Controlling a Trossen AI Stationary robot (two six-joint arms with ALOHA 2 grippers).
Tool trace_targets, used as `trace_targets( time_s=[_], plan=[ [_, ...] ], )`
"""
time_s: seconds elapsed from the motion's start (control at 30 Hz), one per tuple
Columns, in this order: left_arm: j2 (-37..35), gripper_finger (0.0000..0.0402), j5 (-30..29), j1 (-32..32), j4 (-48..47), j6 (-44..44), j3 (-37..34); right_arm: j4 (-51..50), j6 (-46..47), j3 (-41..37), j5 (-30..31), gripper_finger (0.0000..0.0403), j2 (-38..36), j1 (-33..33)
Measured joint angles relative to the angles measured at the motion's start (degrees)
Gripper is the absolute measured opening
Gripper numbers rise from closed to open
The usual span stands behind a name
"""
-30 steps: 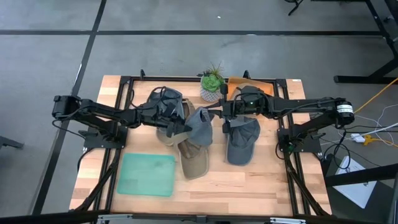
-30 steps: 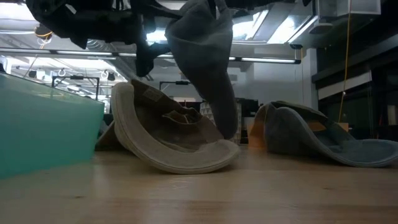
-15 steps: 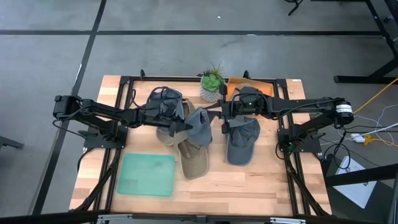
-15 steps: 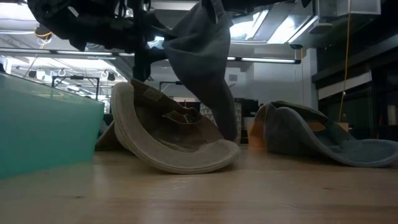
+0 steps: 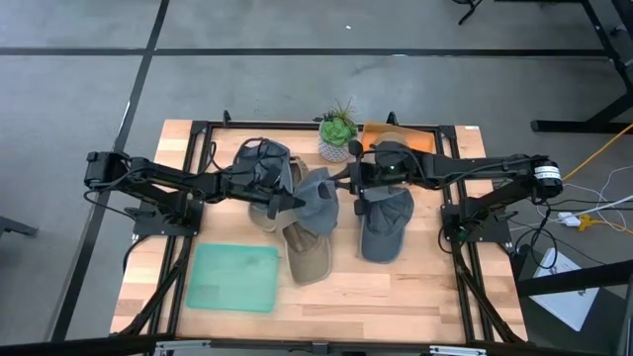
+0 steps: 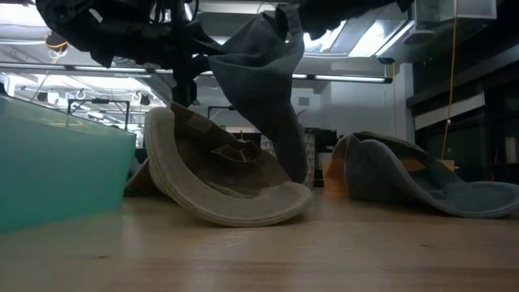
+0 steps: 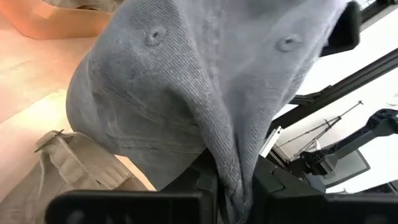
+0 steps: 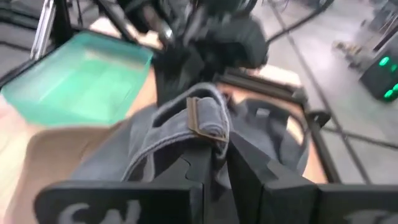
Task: Pick & Place hat
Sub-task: Put the bottom left blue cap into the green bin
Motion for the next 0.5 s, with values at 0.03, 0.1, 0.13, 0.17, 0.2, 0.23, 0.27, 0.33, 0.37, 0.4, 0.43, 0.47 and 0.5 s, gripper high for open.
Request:
trace_targets(
  time_s=[0.03, 0.1, 0.13, 0.17, 0.2, 0.23, 0.27, 0.33, 0.37, 0.4, 0.43, 0.47, 0.5],
  plan=[
    [0.0, 0.0032, 0.1, 0.0, 0.0, 0.0, 0.0, -1.3, 0.1, 0.0, 0.0, 0.0048, 0.0, 0.0],
    [0.0, 0.0032, 0.1, 0.0, -0.1, 0.0, 0.0, -3.6, 1.0, 0.0, 0.0, 0.0049, 0.0, 0.0],
    [0.0, 0.0032, 0.1, 0.0, -0.1, 0.0, 0.0, -4.5, 2.1, 0.0, 0.0, 0.0049, 0.0, 0.0],
    [0.0, 0.0031, 0.1, 0.0, -0.1, 0.0, 0.0, -5.4, 3.1, 0.0, 0.0, 0.0049, 0.0, 0.0],
    [0.0, 0.0031, 0.1, 0.0, -0.1, 0.0, 0.0, -6.5, 4.1, 0.0, 0.0, 0.0049, 0.0, 0.0],
    [0.0, 0.0031, 0.1, 0.0, -0.1, 0.0, 0.0, -7.6, 5.1, 0.0, 0.0, 0.0049, 0.0, 0.0],
    [0.0, 0.0031, 0.1, 0.0, -0.1, -0.1, 0.0, -8.6, 6.0, 0.0, 0.0, 0.0049, 0.0, 0.0],
    [0.0, 0.0031, 0.1, 0.0, -0.1, 0.0, 0.0, -10.7, 7.1, 0.0, 0.0, 0.0049, 0.0, 0.0],
    [0.0, 0.0031, 0.1, 0.0, -0.1, -0.1, 0.0, -11.7, 7.4, 0.0, 0.0, 0.0049, 0.0, 0.0],
    [0.0, 0.0031, 0.1, 0.0, -0.1, -0.1, 0.0, -12.6, 7.6, 0.0, 0.0, 0.0049, 0.0, 0.0],
    [0.0, 0.0031, 0.1, 0.0, -0.1, -0.1, 0.0, -13.5, 7.6, 0.0, 0.1, 0.0049, 0.0, 0.0],
    [0.0, 0.0031, 0.1, 0.0, -0.1, -0.1, 0.0, -14.1, 7.6, 0.0, 0.1, 0.0049, 0.0, 0.0],
    [0.0, 0.0031, 0.2, 0.0, -0.2, -0.1, 0.0, -14.6, 7.5, 0.0, 0.1, 0.0049, 0.0, 0.0]
  ],
)
